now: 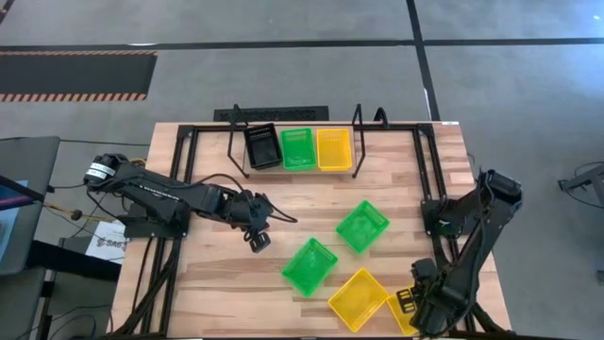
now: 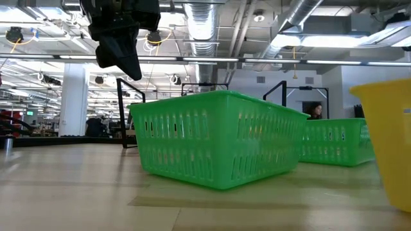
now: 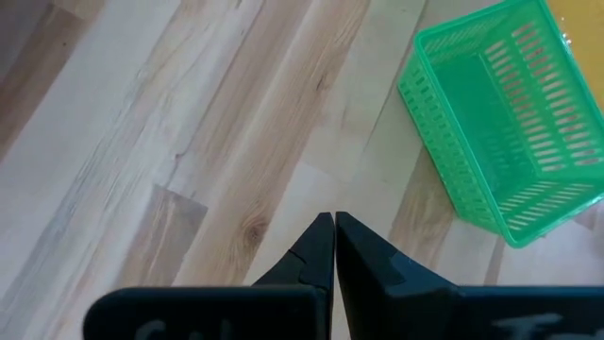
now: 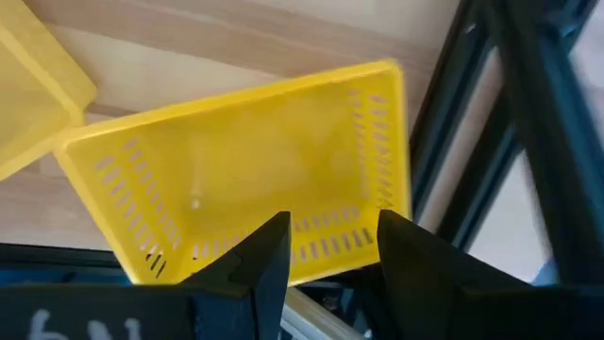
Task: Stack baskets on shelf by color
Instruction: Stack the right yellow bin on top of the yellow bin on the shelf
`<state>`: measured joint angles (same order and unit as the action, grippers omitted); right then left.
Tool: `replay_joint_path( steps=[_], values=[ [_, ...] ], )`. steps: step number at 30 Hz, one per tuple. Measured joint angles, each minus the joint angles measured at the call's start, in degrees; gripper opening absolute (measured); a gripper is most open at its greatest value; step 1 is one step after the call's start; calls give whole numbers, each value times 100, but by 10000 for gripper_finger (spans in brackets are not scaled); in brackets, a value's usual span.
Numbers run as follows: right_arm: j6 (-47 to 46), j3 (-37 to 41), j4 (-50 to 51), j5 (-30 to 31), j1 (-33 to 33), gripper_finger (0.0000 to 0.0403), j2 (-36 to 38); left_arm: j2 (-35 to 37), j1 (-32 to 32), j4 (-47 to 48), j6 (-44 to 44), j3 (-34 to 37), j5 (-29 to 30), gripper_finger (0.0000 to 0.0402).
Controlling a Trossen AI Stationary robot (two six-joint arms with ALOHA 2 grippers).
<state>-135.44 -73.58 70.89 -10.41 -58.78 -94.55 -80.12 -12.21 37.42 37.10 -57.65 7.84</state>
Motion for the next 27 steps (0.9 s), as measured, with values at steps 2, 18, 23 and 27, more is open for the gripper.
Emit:
replay_joint_path(
  steps=[2, 18, 23, 27],
  values=[
    [0, -2, 1, -17, -43, 180, -132, 0, 0, -3, -32, 0, 0, 0],
    [2, 0, 129, -185, 14, 180, -331, 0, -2, -6, -44, 0, 2, 0],
    [1351, 0, -319, 652, 283, 180, -331, 0, -2, -8, -46, 0, 2, 0],
    [3104, 0, -275, 410, 548, 179, -331, 0, -4, -8, -46, 0, 2, 0]
  ],
)
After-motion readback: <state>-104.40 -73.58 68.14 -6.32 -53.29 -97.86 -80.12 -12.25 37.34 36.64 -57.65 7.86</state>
